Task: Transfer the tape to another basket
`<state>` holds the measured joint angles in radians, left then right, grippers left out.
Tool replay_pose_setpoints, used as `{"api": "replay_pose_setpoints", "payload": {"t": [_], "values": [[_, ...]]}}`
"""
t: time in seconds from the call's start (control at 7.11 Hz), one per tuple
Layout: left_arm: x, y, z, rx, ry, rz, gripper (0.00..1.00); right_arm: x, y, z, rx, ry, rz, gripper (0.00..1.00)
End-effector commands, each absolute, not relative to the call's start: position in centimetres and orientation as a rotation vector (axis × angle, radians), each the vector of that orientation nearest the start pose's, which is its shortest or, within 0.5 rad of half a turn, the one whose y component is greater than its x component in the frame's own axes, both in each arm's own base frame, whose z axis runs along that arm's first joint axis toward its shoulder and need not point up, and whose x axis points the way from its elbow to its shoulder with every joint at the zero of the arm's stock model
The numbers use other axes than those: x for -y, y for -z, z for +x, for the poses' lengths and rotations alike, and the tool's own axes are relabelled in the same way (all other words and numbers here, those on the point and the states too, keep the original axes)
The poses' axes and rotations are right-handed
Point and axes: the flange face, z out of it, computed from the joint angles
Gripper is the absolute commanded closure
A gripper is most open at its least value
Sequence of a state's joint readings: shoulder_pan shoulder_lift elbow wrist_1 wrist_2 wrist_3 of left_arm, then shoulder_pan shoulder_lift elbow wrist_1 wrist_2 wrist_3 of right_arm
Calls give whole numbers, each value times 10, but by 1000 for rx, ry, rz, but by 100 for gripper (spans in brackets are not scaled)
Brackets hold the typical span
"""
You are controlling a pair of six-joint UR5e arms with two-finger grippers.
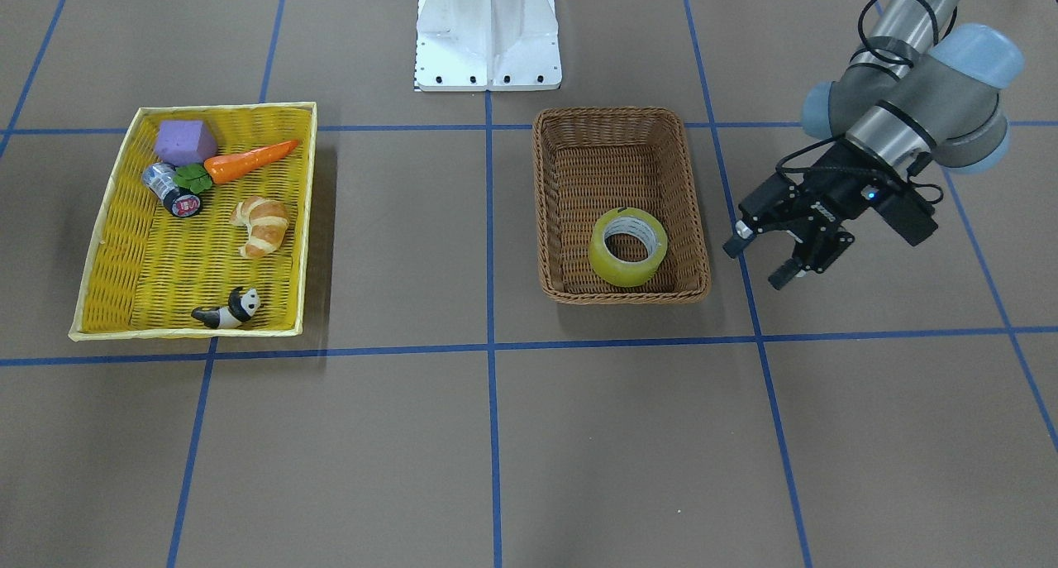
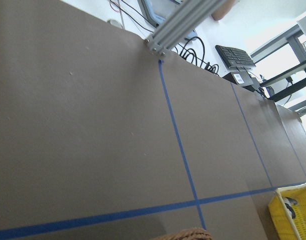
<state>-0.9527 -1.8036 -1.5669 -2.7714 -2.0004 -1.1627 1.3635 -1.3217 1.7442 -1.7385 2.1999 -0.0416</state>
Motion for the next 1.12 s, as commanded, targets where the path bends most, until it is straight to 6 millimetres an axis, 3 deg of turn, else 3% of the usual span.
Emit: {"api": "replay_pose_setpoints", "payload": {"t": [0.0, 0.28, 0.42, 0.56, 0.7, 0.84, 0.98], "values": [[562, -454, 191, -948, 8, 657, 1, 568, -491, -29, 643, 291, 165, 0], [579, -514, 110, -670, -153, 551, 1, 544, -532, 10, 635, 207, 113, 0], [582, -532, 68, -632, -204, 488, 1, 533, -547, 26, 631, 176, 96, 0], [575, -557, 20, -619, -253, 428, 1, 521, -564, 35, 627, 149, 68, 0], [563, -583, -14, -651, -226, 319, 1, 508, -580, 49, 623, 116, 47, 0], [548, -609, -33, -644, -166, 240, 1, 495, -600, 65, 621, 76, 19, 0], [527, -642, -36, -643, -133, 174, 1, 482, -623, 73, 622, 44, -23, 0]]}}
